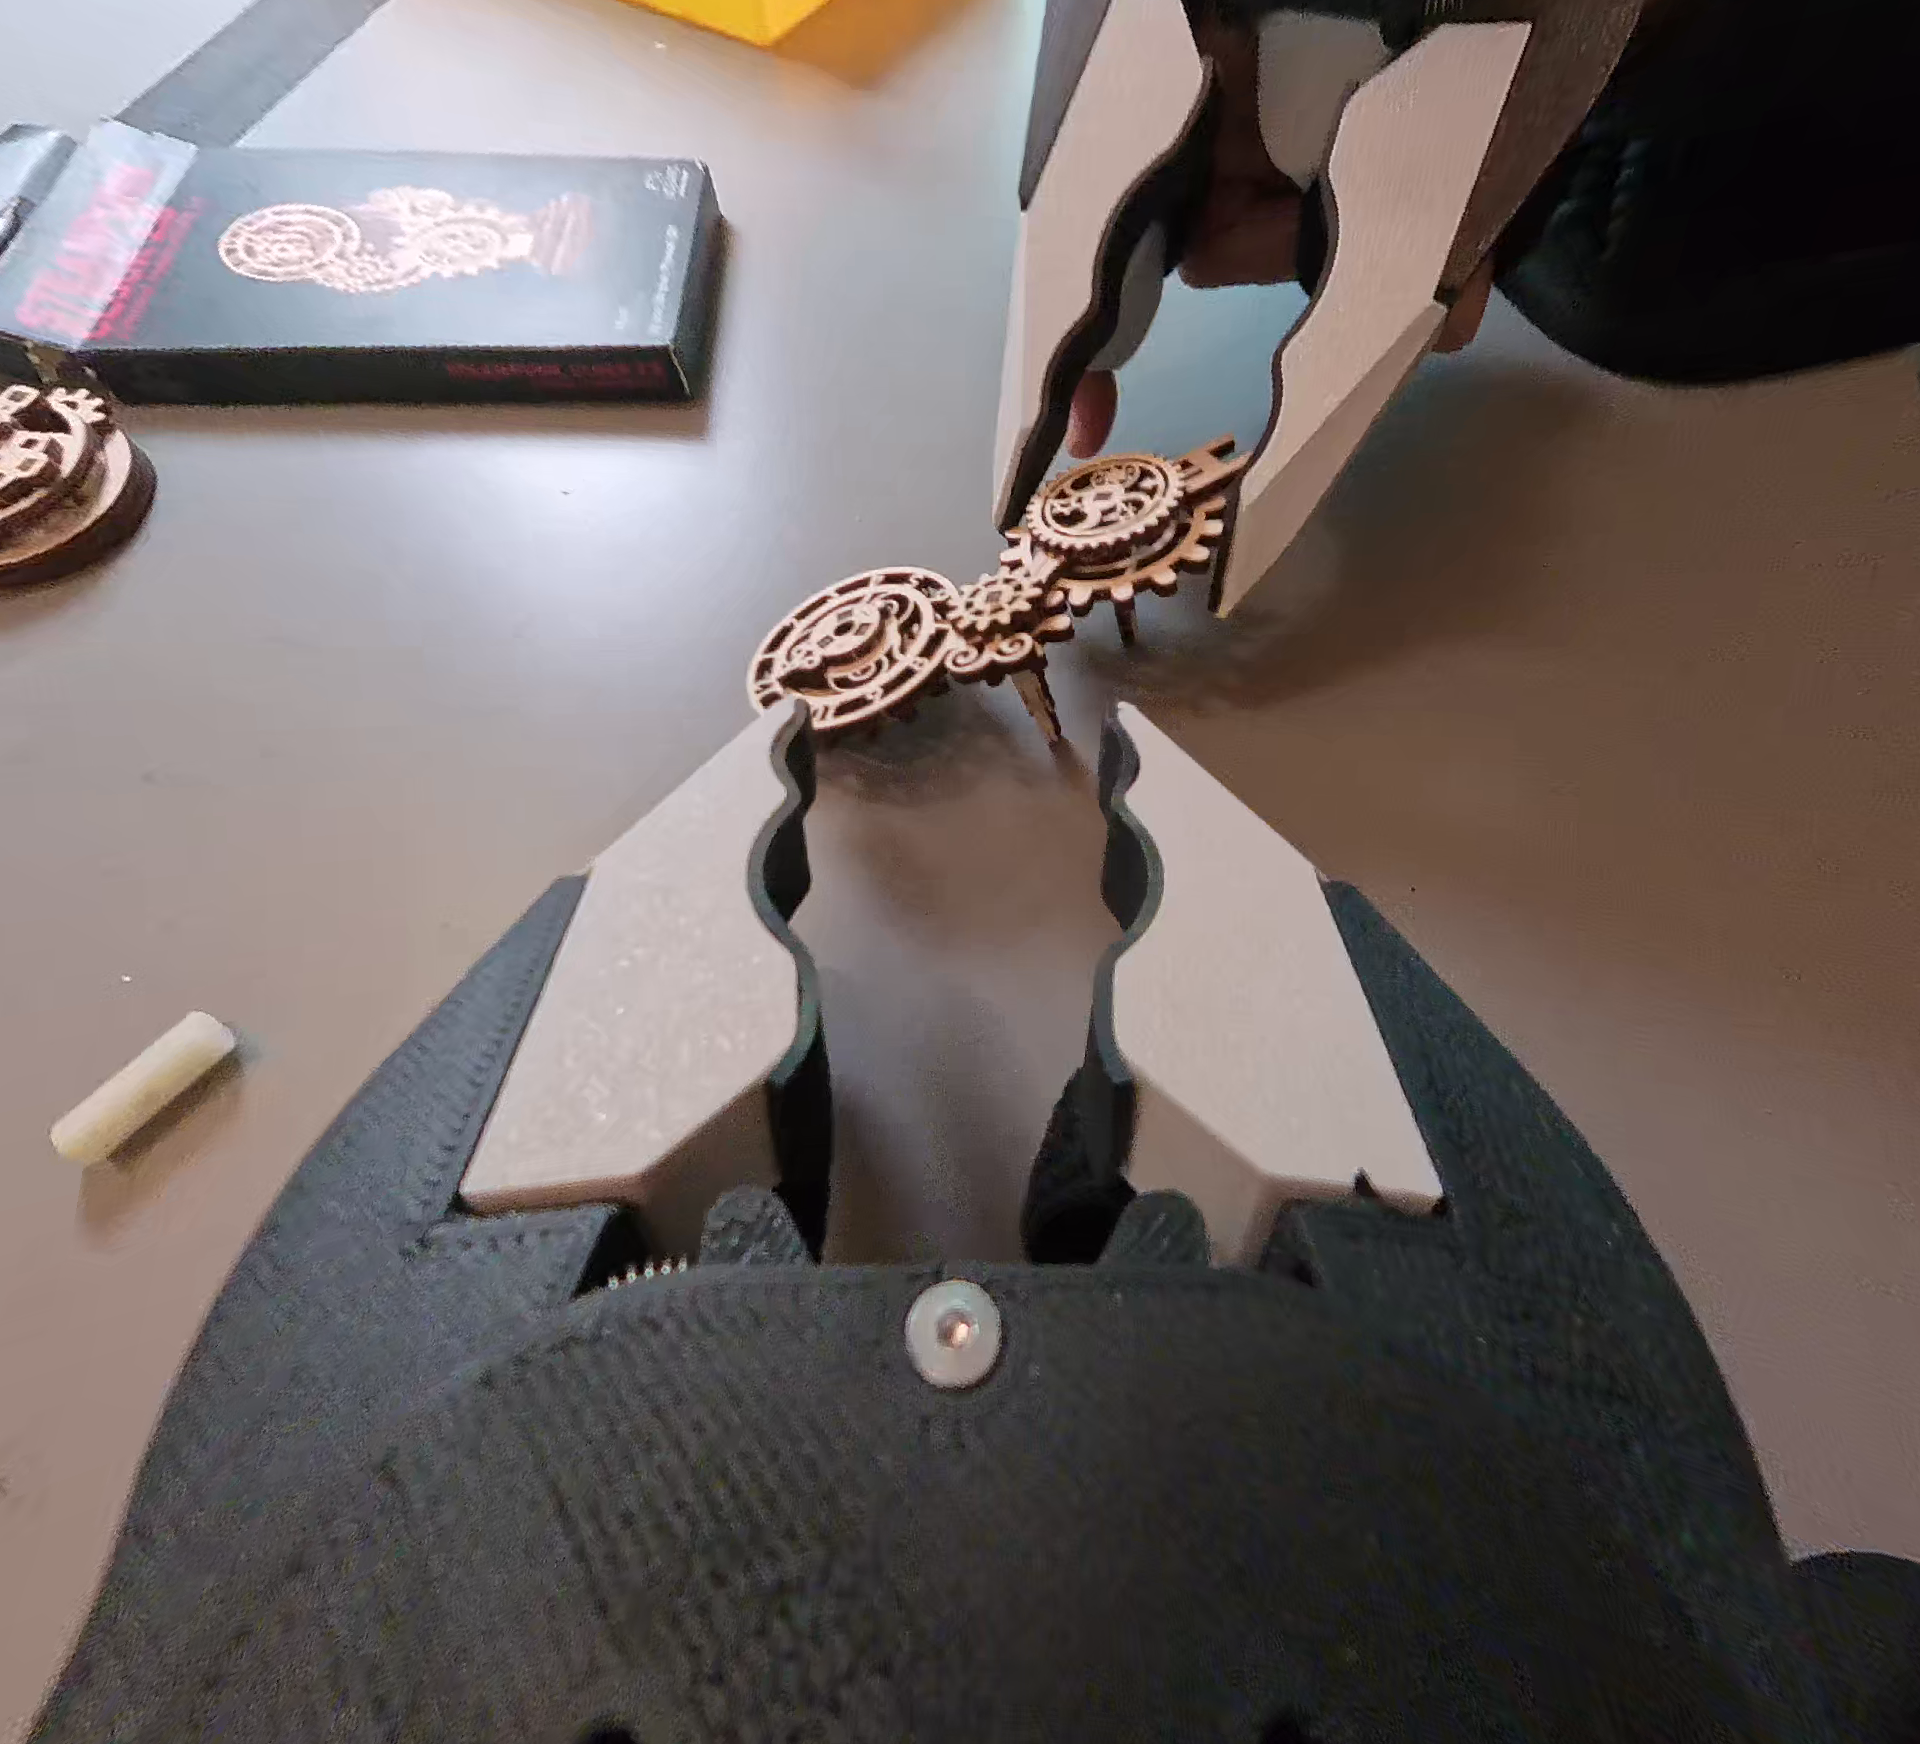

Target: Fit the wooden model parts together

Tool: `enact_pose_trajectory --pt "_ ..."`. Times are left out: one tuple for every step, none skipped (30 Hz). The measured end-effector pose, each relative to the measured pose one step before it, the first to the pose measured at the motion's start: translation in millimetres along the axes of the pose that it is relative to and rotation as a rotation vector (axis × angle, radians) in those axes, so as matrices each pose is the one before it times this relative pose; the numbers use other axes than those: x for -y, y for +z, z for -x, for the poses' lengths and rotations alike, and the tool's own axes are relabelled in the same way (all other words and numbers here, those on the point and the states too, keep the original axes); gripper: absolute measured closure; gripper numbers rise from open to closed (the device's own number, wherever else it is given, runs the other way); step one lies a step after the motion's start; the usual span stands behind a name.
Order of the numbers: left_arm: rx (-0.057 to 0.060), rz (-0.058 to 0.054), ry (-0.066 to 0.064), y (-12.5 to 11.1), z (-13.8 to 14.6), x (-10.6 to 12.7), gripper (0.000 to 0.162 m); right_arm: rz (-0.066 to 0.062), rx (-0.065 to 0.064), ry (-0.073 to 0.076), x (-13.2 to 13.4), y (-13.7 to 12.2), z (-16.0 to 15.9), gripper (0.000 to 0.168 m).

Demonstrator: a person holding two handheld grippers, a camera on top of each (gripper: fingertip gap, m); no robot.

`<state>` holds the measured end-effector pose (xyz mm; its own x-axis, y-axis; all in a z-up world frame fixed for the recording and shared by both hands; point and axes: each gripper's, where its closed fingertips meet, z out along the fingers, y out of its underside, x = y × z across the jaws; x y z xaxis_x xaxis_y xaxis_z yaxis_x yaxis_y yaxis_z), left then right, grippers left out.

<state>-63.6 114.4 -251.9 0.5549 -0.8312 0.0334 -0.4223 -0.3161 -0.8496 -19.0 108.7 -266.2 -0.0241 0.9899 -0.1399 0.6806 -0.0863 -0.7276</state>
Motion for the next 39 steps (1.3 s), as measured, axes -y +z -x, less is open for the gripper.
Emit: enact_pose_trajectory --pt "0.0168 0.0054 0.0051 1.14 0.22 -1.19 0.109 0.0177 -0.0185 -0.0078 -3.3 0.33 -3.08 0.12" --pt "0.0294 -0.0002 0.0056 1.03 1.89 -0.76 0.112 0.0142 -0.0318 -0.011 -2.91 0.11 -5.11 0.121" --pt "0.0348 -0.0047 0.0087 0.74 2.18 -0.18 0.113 0.0072 -0.0234 -0.0083 -1.98 -0.41 -3.82 0.12" --pt "0.0395 -0.0124 0.0077 0.11 2.59 1.13 0.114 -0.0002 -0.001 0.0012 -0.86 -0.93 -0.66 0.12" --pt "0.045 -0.0163 0.0036 -0.62 3.41 1.76 0.115 -0.0138 0.0077 0.0119 1.53 -1.87 0.4 0.119" --pt "0.0483 -0.0127 0.0026 -1.36 4.41 1.64 0.116 -0.0164 0.0023 0.0125 2.41 -2.99 -0.62 0.117" --pt "0.0532 -0.013 0.0049 -2.41 5.66 2.33 0.116 -0.0205 -0.0054 0.0043 3.52 -4.38 -1.73 0.113" --pt "0.052 -0.0207 0.0065 -3.65 6.41 4.22 0.117 -0.0363 -0.0107 -0.001 6.62 -5.89 -2.5 0.11" --pt "0.0486 -0.0272 -0.0006 -4.56 7.06 5.99 0.118 -0.0599 -0.0099 -0.0028 11.11 -7.65 -2.23 0.109" --pt "0.0424 -0.0301 -0.0125 -4.98 7.35 7.2 0.121 -0.0665 -0.0119 0.0039 13.11 -8.67 -2.85 0.109" --pt "0.0311 -0.0336 -0.0214 -4.97 6.59 7.82 0.122 -0.0641 -0.0145 0.0072 14.08 -8.44 -3.6 0.109" --pt "0.025 -0.0381 -0.0269 -5.05 6.27 8.21 0.122 -0.0637 -0.0216 0.0036 14.34 -7.95 -4.82 0.109" --pt "0.0262 -0.0387 -0.0289 -4.83 6.62 7.68 0.124 -0.0488 -0.0288 0.0011 12.43 -6.59 -6.08 0.109" --pt "0.0307 -0.0334 -0.0269 -4.43 7.49 6.34 0.127 -0.0331 -0.0289 -0.002 9.75 -4.59 -6.43 0.109" --pt "0.0338 -0.0295 -0.0215 -4.09 8.03 5.05 0.13 -0.0248 -0.0254 -0.0037 8.03 -2.67 -6.15 0.109" --pt "0.0321 -0.0265 -0.0168 -3.69 7.71 3.92 0.135 -0.0187 -0.0231 -0.0033 6.48 -0.66 -5.96 0.109" --pt "0.0315 -0.0232 -0.015 -3.46 7.69 2.93 0.14 -0.0174 -0.0179 -0.0055 5.43 1.08 -5.32 0.11" --pt "0.0294 -0.0207 -0.0137 -3.03 7.19 2.15 0.146 -0.016 -0.0092 -0.0073 4.04 2.64 -4.13 0.111" --pt "0.0255 -0.0191 -0.0118 -2.84 6.5 1.72 0.152 -0.014 -0.0081 -0.0079 2.63 3.82 -3.92 0.114" --pt "0.0222 -0.0182 -0.0078 -2.68 5.74 1.68 0.157 -0.0158 -0.0107 -0.0081 1.79 4.64 -3.99 0.118" --pt "0.0203 -0.0153 -0.0021 -2.24 5.17 1.27 0.162 -0.0136 -0.0063 -0.011 0.43 5.08 -3.03 0.124" --pt "0.0205 -0.0112 0.0012 -1.78 4.87 0.83 0.162 -0.0126 -0.0095 -0.0116 -0.75 5.16 -3.06 0.132" --pt "0.0168 -0.0091 0.0009 -1.37 4.01 0.7 0.162 -0.0125 -0.0169 -0.0117 -1.61 4.81 -3.7 0.145" --pt "0.0093 -0.0077 -0.0026 -1.07 2.53 0.53 0.162 -0.0175 -0.0237 -0.0122 -1.72 3.87 -4.06 0.157" --pt "0.0035 -0.008 -0.0057 -0.79 1.38 0.51 0.162 -0.0232 -0.0284 -0.0121 -1.67 2.41 -3.83 0.168" --pt "-0.003 -0.0083 -0.0035 -0.65 -0.28 0.53 0.162 -0.0206 -0.0193 -0.0123 -2.76 1.22 -1.8 0.168" --pt "-0.0042 -0.0048 -0.0007 -0.49 -1.11 -0.41 0.162 -0.0167 -0.0173 -0.0056 -3.95 -0.01 -1.01 0.168" --pt "-0.0033 -0.0025 0.0027 -0.53 -2.08 -1.05 0.162 -0.0179 -0.0136 0.0021 -4.16 -1.3 -0.15 0.168" --pt "-0.0066 -0.001 0.0083 0.01 -3.46 -1.69 0.162 -0.0193 -0.0118 0.0063 -3.74 -2.36 0.39 0.168" --pt "-0.0066 0.0035 0.0109 0.81 -3.92 -2.26 0.162 -0.0137 -0.0148 0.0083 -3.9 -3.0 -0.18 0.168" --pt "-0.0079 0.0085 0.0119 1.36 -4.21 -2.79 0.162 -0.0017 -0.0186 0.0086 -4.26 -2.84 -0.98 0.168" --pt "-0.0127 0.0104 0.0123 1.84 -4.68 -2.91 0.162 0.0018 -0.0165 0.0029 -2.68 -2.46 -1.26 0.168" --pt "-0.0112 0.0097 0.0108 1.69 -4.01 -2.59 0.162 -0.0041 -0.0125 -0.0047 0.51 -2.03 -0.78 0.168" --pt "-0.0059 0.0085 0.0082 1.17 -2.65 -2.07 0.162 -0.0078 -0.0097 -0.0085 3.59 -1.87 -0.47 0.168" --pt "0.0007 0.0051 0.0044 0.31 -0.74 -0.55 0.162 -0.0179 -0.0077 -0.0146 6.1 -1.97 0.1 0.168" --pt "0.003 -0.0031 0.0016 -0.54 0.23 1.55 0.162 -0.0208 -0.0016 -0.0233 6.29 -2.17 1.12 0.168" --pt "0.0048 -0.0071 -0.001 -0.95 1.2 2.47 0.162 -0.0157 -0.0078 -0.0301 4.94 -2.24 0.35 0.168" --pt "0.0069 -0.0041 -0.0041 -0.81 1.91 2.0 0.162 -0.011 -0.0142 -0.0312 3.44 -2.15 -0.7 0.168" --pt "0.0066 -0.0019 -0.0078 -0.58 2.1 1.45 0.162 -0.0084 -0.0096 -0.0247 2.76 -1.81 -0.26 0.168"
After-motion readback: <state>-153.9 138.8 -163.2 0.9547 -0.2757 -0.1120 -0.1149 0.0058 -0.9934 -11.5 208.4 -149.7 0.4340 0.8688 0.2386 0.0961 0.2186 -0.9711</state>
